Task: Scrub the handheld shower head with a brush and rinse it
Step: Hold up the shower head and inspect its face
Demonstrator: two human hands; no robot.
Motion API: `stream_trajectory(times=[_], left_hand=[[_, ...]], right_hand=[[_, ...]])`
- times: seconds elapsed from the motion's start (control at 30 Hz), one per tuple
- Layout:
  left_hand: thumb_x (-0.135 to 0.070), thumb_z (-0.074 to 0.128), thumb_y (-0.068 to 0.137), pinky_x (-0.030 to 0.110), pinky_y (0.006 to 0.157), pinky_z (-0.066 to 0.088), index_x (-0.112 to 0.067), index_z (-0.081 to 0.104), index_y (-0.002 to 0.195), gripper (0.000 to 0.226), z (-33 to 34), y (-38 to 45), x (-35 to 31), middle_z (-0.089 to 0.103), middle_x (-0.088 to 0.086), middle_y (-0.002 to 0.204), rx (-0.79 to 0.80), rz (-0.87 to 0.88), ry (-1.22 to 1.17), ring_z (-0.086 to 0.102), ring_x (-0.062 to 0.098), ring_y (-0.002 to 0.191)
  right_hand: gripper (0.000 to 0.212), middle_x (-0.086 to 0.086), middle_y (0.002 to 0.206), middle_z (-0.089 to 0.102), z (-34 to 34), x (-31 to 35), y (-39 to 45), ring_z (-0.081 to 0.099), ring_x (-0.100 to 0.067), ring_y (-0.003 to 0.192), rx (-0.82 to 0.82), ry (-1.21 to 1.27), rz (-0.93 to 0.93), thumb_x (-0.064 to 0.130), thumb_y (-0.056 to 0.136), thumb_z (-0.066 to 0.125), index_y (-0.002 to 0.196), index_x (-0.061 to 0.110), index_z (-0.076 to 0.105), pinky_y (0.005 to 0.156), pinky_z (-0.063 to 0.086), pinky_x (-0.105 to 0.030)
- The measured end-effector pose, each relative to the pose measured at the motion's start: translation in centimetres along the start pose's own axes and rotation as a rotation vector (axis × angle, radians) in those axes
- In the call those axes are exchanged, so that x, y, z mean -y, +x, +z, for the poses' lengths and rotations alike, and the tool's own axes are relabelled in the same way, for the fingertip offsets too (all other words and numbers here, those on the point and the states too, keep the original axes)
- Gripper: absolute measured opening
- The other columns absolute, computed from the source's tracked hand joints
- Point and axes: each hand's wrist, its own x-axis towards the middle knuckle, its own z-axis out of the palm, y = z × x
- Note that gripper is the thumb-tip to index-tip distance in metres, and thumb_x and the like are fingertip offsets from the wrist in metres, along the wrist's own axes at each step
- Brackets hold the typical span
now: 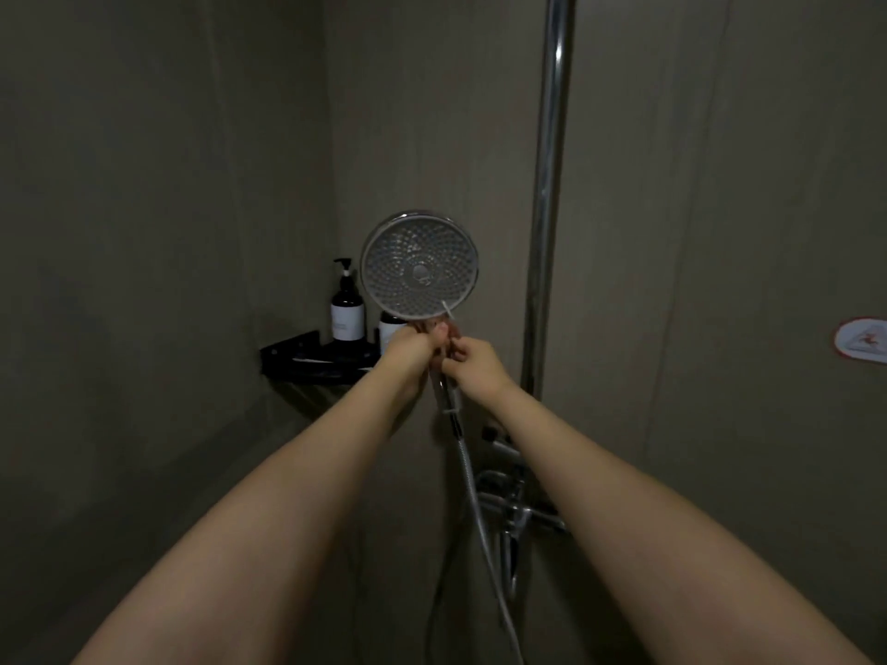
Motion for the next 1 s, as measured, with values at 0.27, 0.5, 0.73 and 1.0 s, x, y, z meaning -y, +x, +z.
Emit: stream_trajectory(times=[0.27, 0.5, 0.73, 1.0], left_hand=[[-0.009, 0.044, 0.096, 0.030, 0.069, 0.049, -0.011, 0.056, 0.078, 0.022, -7.5, -1.0, -1.7, 0.060, 0.004, 0.071, -0.165, -0.028, -0.114, 0.058, 0.017, 0.068], [-0.011, 0.047, 0.096, 0.029, 0.077, 0.051, -0.012, 0.056, 0.077, 0.021, -11.5, -1.2, -4.7, 0.058, 0.001, 0.068, -0.253, 0.057, -0.122, 0.059, 0.013, 0.064], [-0.016, 0.051, 0.094, 0.019, 0.062, 0.051, -0.013, 0.056, 0.081, 0.015, -13.2, -2.1, -6.3, 0.062, -0.001, 0.076, -0.346, 0.092, -0.082, 0.059, 0.011, 0.069], [-0.016, 0.052, 0.093, 0.032, 0.084, 0.047, -0.013, 0.056, 0.080, 0.014, -13.0, -1.7, -5.8, 0.061, 0.000, 0.075, -0.428, 0.068, -0.081, 0.059, 0.011, 0.070]], right_hand=[[0.048, -0.002, 0.092, 0.058, 6.6, 0.8, 0.0, 0.059, -0.014, 0.086, 0.309, 0.076, 0.043, -0.011, 0.078, 0.064, 0.121, 0.005, 0.047, 0.079, 0.048, -0.023], [0.031, -0.011, 0.097, 0.062, 11.3, -0.5, -2.5, 0.055, -0.010, 0.082, 0.402, 0.020, 0.093, 0.005, 0.093, 0.050, 0.120, -0.010, 0.048, 0.064, 0.045, -0.007], [0.026, -0.003, 0.070, 0.053, 14.3, 1.5, -2.7, 0.057, 0.004, 0.040, 0.434, 0.076, 0.069, 0.003, 0.098, 0.038, 0.075, 0.014, 0.045, 0.050, 0.045, -0.008], [0.022, -0.001, 0.070, 0.053, 15.0, 1.5, -2.7, 0.052, -0.010, 0.064, 0.220, 0.045, 0.000, 0.004, 0.083, 0.064, 0.072, 0.015, 0.048, 0.061, 0.046, -0.019]])
